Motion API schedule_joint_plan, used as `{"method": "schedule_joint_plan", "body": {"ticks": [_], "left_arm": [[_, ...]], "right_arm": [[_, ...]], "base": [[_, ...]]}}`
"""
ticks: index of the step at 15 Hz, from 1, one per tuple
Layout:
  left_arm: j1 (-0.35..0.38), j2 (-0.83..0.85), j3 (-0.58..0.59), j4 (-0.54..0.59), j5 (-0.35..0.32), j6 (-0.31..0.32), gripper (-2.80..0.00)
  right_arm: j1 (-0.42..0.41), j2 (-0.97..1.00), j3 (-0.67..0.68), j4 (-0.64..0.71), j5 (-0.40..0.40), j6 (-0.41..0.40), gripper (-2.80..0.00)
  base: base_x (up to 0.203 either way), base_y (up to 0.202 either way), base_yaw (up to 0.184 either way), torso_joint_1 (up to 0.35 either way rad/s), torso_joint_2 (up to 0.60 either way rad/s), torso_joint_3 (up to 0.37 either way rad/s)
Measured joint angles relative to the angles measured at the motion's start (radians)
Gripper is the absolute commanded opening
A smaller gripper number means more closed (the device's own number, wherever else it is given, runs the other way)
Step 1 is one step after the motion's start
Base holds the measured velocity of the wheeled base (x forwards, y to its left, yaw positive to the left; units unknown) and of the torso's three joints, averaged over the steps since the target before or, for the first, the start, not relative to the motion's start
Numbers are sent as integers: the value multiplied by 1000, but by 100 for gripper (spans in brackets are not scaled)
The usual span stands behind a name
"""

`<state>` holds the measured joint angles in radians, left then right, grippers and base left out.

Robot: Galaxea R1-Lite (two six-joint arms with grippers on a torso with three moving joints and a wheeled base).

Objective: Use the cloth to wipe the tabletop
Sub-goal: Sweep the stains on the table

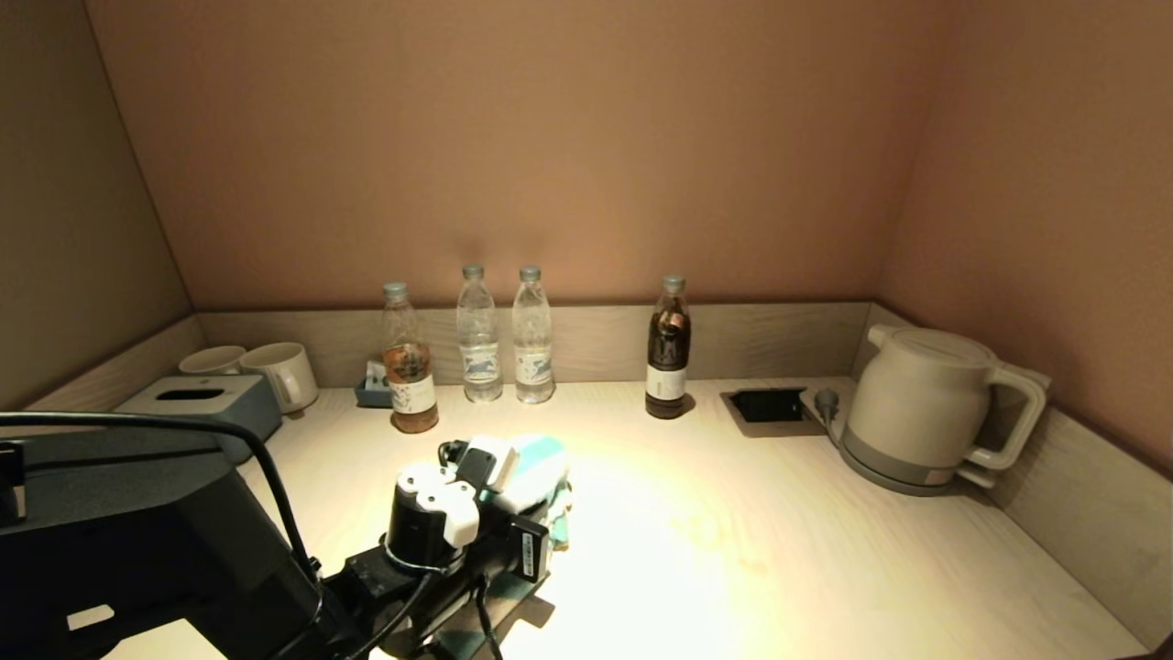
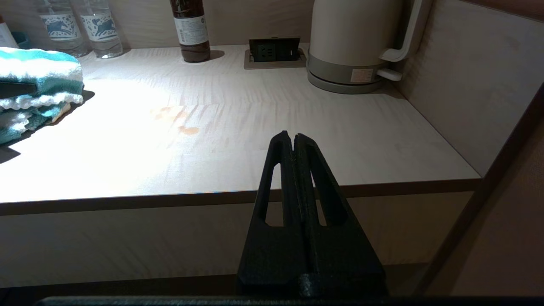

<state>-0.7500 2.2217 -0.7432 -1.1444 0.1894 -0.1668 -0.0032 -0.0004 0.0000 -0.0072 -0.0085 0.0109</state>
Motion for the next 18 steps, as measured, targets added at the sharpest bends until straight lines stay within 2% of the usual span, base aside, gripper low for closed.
{"method": "schedule_joint_plan", "body": {"ticks": [6, 14, 18], "left_arm": [[-55, -13, -151, 148, 0, -10, -280], [-88, -101, -597, 553, -5, -25, -280], [-166, -125, -808, 681, -7, 33, -280]], "right_arm": [[0, 0, 0, 0, 0, 0, -280], [0, 0, 0, 0, 0, 0, -280], [0, 0, 0, 0, 0, 0, -280]], "base": [[0, 0, 0, 0, 0, 0], [0, 0, 0, 0, 0, 0], [0, 0, 0, 0, 0, 0]]}}
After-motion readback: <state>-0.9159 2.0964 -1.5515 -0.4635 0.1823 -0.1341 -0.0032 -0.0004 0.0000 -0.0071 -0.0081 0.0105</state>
